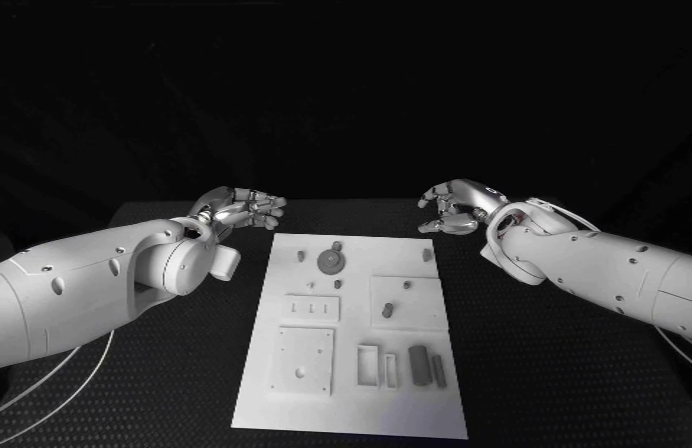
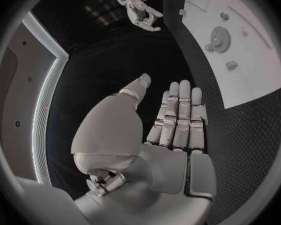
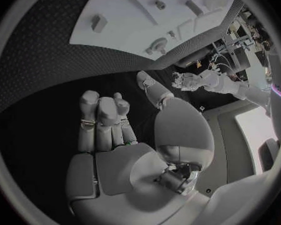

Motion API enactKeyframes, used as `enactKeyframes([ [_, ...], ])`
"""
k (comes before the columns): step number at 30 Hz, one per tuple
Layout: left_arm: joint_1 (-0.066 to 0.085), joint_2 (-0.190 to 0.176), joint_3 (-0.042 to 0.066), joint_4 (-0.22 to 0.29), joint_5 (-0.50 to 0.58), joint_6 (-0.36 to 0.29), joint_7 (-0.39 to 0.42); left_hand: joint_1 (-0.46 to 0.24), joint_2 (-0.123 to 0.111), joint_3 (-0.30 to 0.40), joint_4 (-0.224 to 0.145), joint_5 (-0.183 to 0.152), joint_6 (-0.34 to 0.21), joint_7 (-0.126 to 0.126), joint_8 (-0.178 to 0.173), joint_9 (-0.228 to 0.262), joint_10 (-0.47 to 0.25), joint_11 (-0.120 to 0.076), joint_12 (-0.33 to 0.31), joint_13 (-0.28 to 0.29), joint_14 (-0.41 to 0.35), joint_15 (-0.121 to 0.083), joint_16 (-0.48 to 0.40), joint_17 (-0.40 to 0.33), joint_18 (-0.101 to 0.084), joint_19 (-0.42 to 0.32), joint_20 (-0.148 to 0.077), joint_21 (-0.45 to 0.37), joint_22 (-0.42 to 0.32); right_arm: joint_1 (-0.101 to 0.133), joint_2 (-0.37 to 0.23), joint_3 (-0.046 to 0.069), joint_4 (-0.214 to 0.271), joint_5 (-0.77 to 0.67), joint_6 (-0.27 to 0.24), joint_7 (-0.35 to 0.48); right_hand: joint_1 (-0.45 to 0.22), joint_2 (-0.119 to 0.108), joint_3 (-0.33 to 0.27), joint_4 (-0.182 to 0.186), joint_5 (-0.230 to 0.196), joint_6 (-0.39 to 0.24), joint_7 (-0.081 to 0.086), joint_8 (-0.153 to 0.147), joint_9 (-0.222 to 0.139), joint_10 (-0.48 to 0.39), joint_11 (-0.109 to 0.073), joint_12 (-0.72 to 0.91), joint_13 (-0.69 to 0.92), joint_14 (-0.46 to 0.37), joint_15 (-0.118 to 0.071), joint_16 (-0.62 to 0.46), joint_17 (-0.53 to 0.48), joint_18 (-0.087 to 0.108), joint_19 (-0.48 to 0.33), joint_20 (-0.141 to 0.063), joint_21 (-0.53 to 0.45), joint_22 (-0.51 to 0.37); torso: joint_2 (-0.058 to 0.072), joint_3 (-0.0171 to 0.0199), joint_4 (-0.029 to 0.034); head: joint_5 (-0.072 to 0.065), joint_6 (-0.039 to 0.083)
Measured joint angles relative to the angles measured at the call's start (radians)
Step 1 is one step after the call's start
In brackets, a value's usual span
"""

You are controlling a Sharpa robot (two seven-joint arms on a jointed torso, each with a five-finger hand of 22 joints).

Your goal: Assemble the parts on the task board

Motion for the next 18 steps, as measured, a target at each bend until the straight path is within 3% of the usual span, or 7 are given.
enactKeyframes([
  [10,-0.001,0.003,0.0,-0.003,0.0,0.001,0.001,-0.005,0.005,0.005,-0.005,0.0,0.0,0.0,0.0,0.001,-0.004,0.004,-0.001,0.0,0.0,0.0,0.0,-0.001,0.0,0.0,0.0,0.0,0.0,-0.056,0.025,-0.001,-0.114,0.031,0.045,0.04,0.022,-0.001,-0.04,0.002,0.008,-0.002,0.002,-0.006,-0.007,-0.01,-0.003,0.0,0.0,-0.012,-0.006,-0.004,0.003,0.0,-0.016,0.009,-0.005,0.0,-0.003,0.0145,-0.0149,-0.004,0.001],
  [18,-0.006,0.005,0.0,-0.009,-0.001,0.003,0.001,-0.005,0.005,0.005,-0.005,0.0,0.0,0.0,-0.004,0.001,-0.006,0.006,-0.005,0.0,0.0,0.0,0.0,-0.001,0.0,-0.004,0.004,0.0,0.0,-0.086,0.048,-0.001,-0.16,0.036,0.067,0.061,0.042,0.003,-0.053,0.001,0.008,-0.006,0.006,-0.012,-0.01,-0.014,0.0,0.0,-0.002,-0.022,-0.007,-0.009,0.005,0.002,-0.025,0.017,-0.011,0.0,-0.003,0.0199,-0.0146,-0.007,-0.005],
])
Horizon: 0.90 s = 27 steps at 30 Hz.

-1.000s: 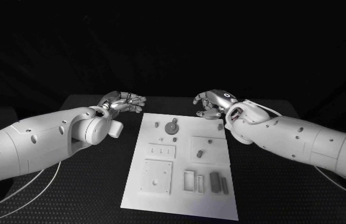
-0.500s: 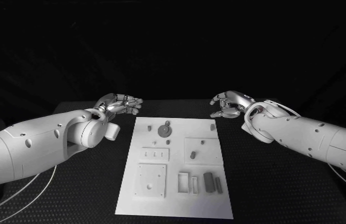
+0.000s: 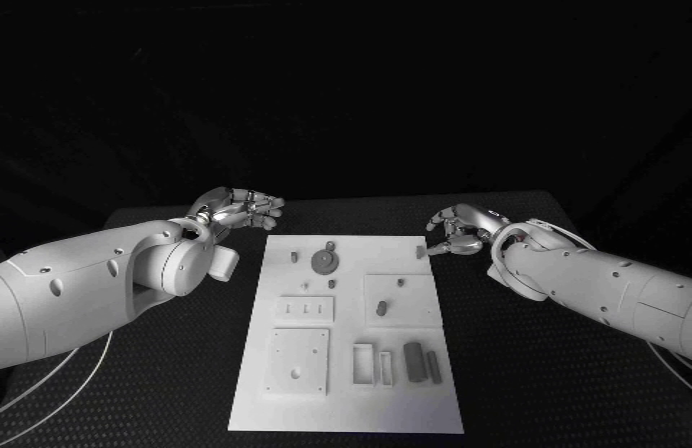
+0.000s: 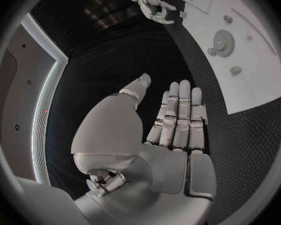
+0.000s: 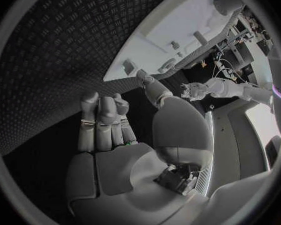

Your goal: Assemble the parts on the task board

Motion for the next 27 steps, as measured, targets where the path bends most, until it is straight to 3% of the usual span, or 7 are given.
enactKeyframes([
  [6,0.0,-0.001,0.0,-0.001,0.0,0.001,0.0,0.0,0.0,0.0,0.0,0.0,0.0,0.0,0.0,0.0,-0.002,0.002,0.0,0.0,0.0,0.0,0.0,0.0,0.0,0.0,0.0,0.0,0.0,-0.011,0.015,0.0,-0.009,-0.001,0.007,0.005,0.01,0.01,0.0,0.0,0.0,0.0,0.0,-0.004,-0.001,0.0,0.0,0.0,0.0,-0.003,0.003,0.0,0.001,0.001,-0.003,0.004,0.0,0.0,0.001,0.0016,0.0012,0.002,-0.003],
  [13,-0.001,0.0,0.0,-0.001,0.0,0.002,0.0,0.0,0.0,0.003,-0.003,0.0,0.0,0.0,0.0,0.0,-0.002,0.002,0.0,0.0,0.0,0.0,0.0,0.0,0.0,0.0,0.0,0.0,0.001,-0.017,0.028,0.0,-0.021,-0.006,0.007,0.005,0.042,0.026,0.0,0.0,-0.051,0.0,0.0,-0.005,-0.002,0.0,0.0,0.0,-0.003,-0.003,0.003,0.0,0.004,0.001,-0.003,0.004,0.0,0.0,0.001,0.0009,0.0012,0.003,-0.006],
  [27,-0.001,-0.001,0.0,-0.001,-0.001,0.003,0.0,0.0,0.0,0.003,-0.003,0.0,0.0,0.0,0.0,0.0,-0.002,0.001,-0.004,0.0,0.0,0.0,0.0,0.0,0.0,0.0,0.0,0.0,0.001,-0.03,0.044,0.001,-0.036,-0.019,0.011,0.003,0.065,0.039,0.034,0.003,-0.055,0.011,-0.011,0.012,0.002,0.0,0.0,0.005,-0.006,-0.006,0.0,0.0,0.005,0.001,-0.003,0.004,0.0,0.0,0.0,-0.001,0.0009,0.006,-0.012],
])
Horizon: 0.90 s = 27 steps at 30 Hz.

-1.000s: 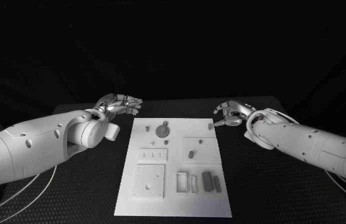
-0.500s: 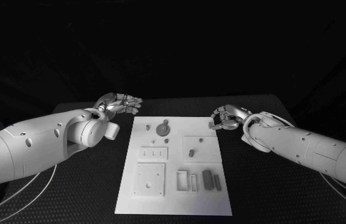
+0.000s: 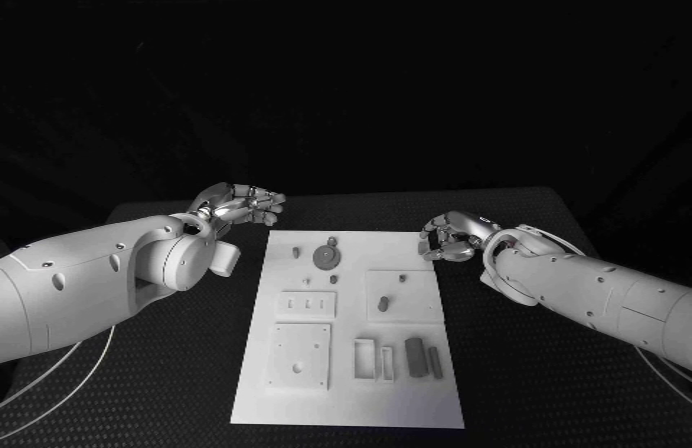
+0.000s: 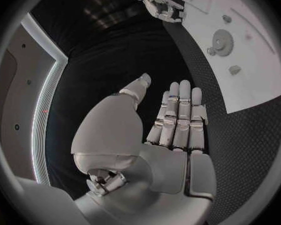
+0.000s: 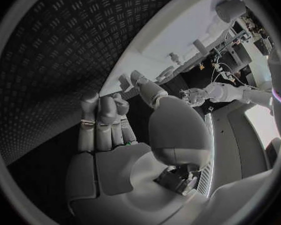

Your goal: Assemble the parts on the task board

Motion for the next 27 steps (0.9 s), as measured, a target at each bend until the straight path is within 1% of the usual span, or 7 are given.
enactKeyframes([
  [2,0.0,0.0,0.0,0.0,0.0,0.0,0.0,0.0,0.0,0.0,0.0,0.0,0.0,0.0,0.0,0.0,0.0,0.0,0.0,0.0,0.0,0.0,0.0,0.0,0.0,0.0,0.0,0.0,0.0,-0.005,0.003,0.0,-0.003,-0.001,0.0,0.0,0.001,0.001,0.009,-0.001,0.0,0.0,0.0,0.012,0.004,0.0,0.0,0.0,0.0,0.0,0.0,0.0,0.001,0.0,0.0,0.0,0.0,0.0,0.0,0.0001,0.0,0.001,0.0],
  [6,0.0,-0.001,0.0,0.001,0.0,0.0,0.0,0.0,0.0,0.0,0.0,0.0,0.0,0.0,0.0,0.0,0.0,0.0,0.0,0.0,0.0,0.0,0.0,0.0,0.0,0.0,0.0,0.0,0.0,-0.013,0.01,-0.001,-0.006,-0.002,-0.002,0.0,0.001,0.001,0.018,-0.001,0.0,0.0,0.0,0.02,0.008,0.0,0.0,0.0,-0.001,0.0,0.0,0.0,0.001,0.0,0.0,0.0,0.0,0.0,0.0,0.0002,0.0,0.002,-0.003],
  [11,0.0,-0.002,0.0,0.001,-0.001,0.0,0.0,0.0,0.0,0.0,0.0,0.0,0.0,0.0,0.0,0.001,0.0,0.0,0.0,0.0,0.0,0.0,0.0,0.0,0.0,0.0,0.0,0.0,0.0,-0.013,0.018,-0.001,-0.011,-0.004,-0.005,-0.002,0.001,0.001,0.025,0.0,0.0,0.0,0.0,0.02,0.008,0.0,0.0,0.0,-0.003,0.003,-0.003,0.0,0.002,0.0,0.0,0.0,0.0,0.0,0.0,0.0003,0.0005,0.004,-0.004],
  [14,0.0,-0.002,0.0,0.002,-0.002,0.0,0.0,0.0,0.0,0.002,-0.01,0.0,0.0,0.0,0.0,0.001,0.0,0.0,0.0,0.0,0.0,0.0,0.0,0.0,0.0,0.0,0.0,0.0,0.0,-0.013,0.02,0.0,-0.016,-0.006,-0.006,-0.004,0.0,0.001,0.026,0.001,0.0,0.0,0.0,0.02,0.008,0.0,0.0,0.0,-0.003,0.003,-0.003,0.0,0.002,0.0,0.0,0.0,0.0,0.0,0.0,-0.0002,0.0005,0.004,-0.005],
  [24,0.0,-0.003,0.0,0.002,-0.005,0.001,-0.001,0.0,0.0,0.002,-0.01,0.0,0.0,0.0,0.0,0.001,0.0,0.0,0.0,0.0,0.0,0.0,0.0,0.0,0.0,0.0,0.0,0.0,0.0,-0.015,0.021,0.0,-0.016,-0.01,-0.01,-0.007,-0.005,0.006,0.031,0.001,0.0,0.0,0.0,0.02,0.008,0.0,0.0,0.0,-0.004,0.003,-0.003,0.0,0.002,0.0,0.0,0.0,0.0,0.0,-0.001,-0.0001,-0.0016,0.005,-0.008],
  [25,0.0,-0.003,0.0,0.002,-0.005,0.001,-0.001,0.0,0.0,0.002,-0.01,0.0,0.0,0.0,0.0,0.001,0.0,0.0,0.0,0.0,0.0,0.0,0.0,0.0,0.0,0.0,0.0,0.0,0.0,-0.015,0.021,0.0,-0.016,-0.01,-0.01,-0.007,-0.006,0.024,0.044,0.003,0.0,0.0,0.0,0.02,0.007,0.0,0.0,0.0,-0.005,0.003,-0.003,0.0,0.002,0.0,0.0,0.0,0.0,0.0,-0.002,-0.0001,-0.0016,0.004,-0.008],
  [27,0.0,-0.003,0.0,0.002,-0.005,0.001,-0.001,0.0,0.0,0.002,-0.01,0.0,0.0,0.0,0.0,0.002,0.0,0.0,0.0,0.0,0.0,0.0,0.0,0.0,0.0,0.0,0.0,0.0,0.0,-0.015,0.021,0.0,-0.016,-0.01,-0.012,-0.008,-0.012,0.037,0.058,0.005,0.0,0.0,0.0,0.026,0.009,0.0,0.0,0.0,-0.006,0.007,-0.007,0.0,0.002,0.0,0.0,0.0,0.0,0.0,-0.002,-0.0001,-0.0014,0.004,-0.008],
])
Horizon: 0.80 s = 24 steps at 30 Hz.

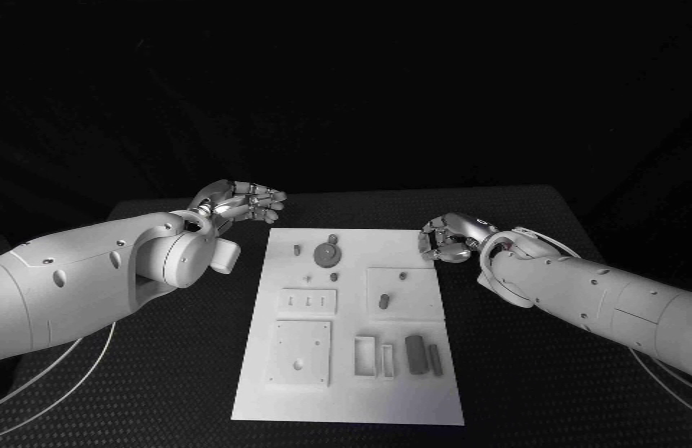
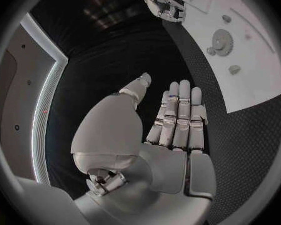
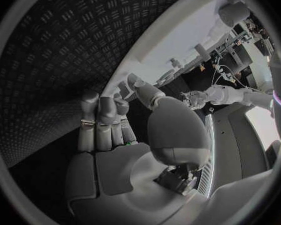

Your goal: Assemble the parts on the task board

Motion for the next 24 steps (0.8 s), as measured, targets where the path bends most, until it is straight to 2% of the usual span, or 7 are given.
enactKeyframes([
  [2,0.0,0.0,0.0,0.0,0.0,0.0,0.0,0.0,0.0,0.0,0.0,0.0,0.0,0.0,0.0,0.0,0.0,0.0,0.0,0.0,0.0,0.0,0.0,0.0,0.0,0.0,0.0,0.0,0.0,0.0,0.001,0.0,0.0,0.001,-0.004,-0.001,-0.009,0.017,0.021,0.004,0.0,0.0,0.0,0.003,0.001,0.0,0.0,0.0,-0.001,0.0,0.0,0.0,0.0,0.0,0.001,-0.001,0.0,0.0,0.0,0.0,0.0002,0.0,0.0],
  [9,0.0,0.0,0.0,0.0,-0.001,0.0,0.0,-0.008,0.0,0.0,0.0,0.0,0.0,0.0,0.0,0.0,0.0,0.0,0.0,0.0,0.0,0.0,0.0,0.0,0.0,0.0,0.0,0.0,0.0,0.0,0.005,0.0,0.0,0.002,-0.011,-0.004,-0.022,0.03,0.07,0.005,0.0,0.0,0.0,0.008,0.004,0.0,0.0,0.0,-0.005,0.008,-0.007,0.0,0.0,0.0,0.009,-0.006,0.006,0.0,0.0,-0.0001,0.0004,-0.001,0.001],
  [17,0.0,-0.001,0.0,0.0,-0.001,0.0,0.0,-0.008,0.0,0.0,0.0,0.0,0.0,0.0,0.0,0.0,0.0,0.0,0.0,0.0,0.0,0.0,0.0,0.0,0.0,0.0,0.0,0.0,0.0,0.0,0.008,0.0,0.001,0.003,-0.013,-0.006,-0.038,0.014,0.08,0.0,0.0,0.0,0.0,0.008,0.005,0.0,0.0,0.004,-0.007,0.01,-0.007,0.0,0.001,0.0,0.012,-0.008,0.01,0.0,0.0,-0.0002,0.0007,0.0,-0.002],
  [24,0.0,0.0,0.0,-0.001,-0.001,0.0,0.0,-0.008,0.0,0.0,0.0,0.0,0.0,0.0,0.0,0.0,0.0,0.0,0.0,0.0,0.0,0.0,0.0,-0.001,0.0,0.0,0.0,0.0,0.0,0.0,0.007,0.0,0.001,0.003,-0.015,-0.01,-0.038,0.014,0.094,-0.002,0.0,0.003,-0.003,0.015,0.008,0.0,0.0,0.004,-0.008,0.012,-0.008,0.0,0.001,0.0,0.013,-0.009,0.01,0.0,0.0,-0.0007,0.0003,0.0,-0.004],
])
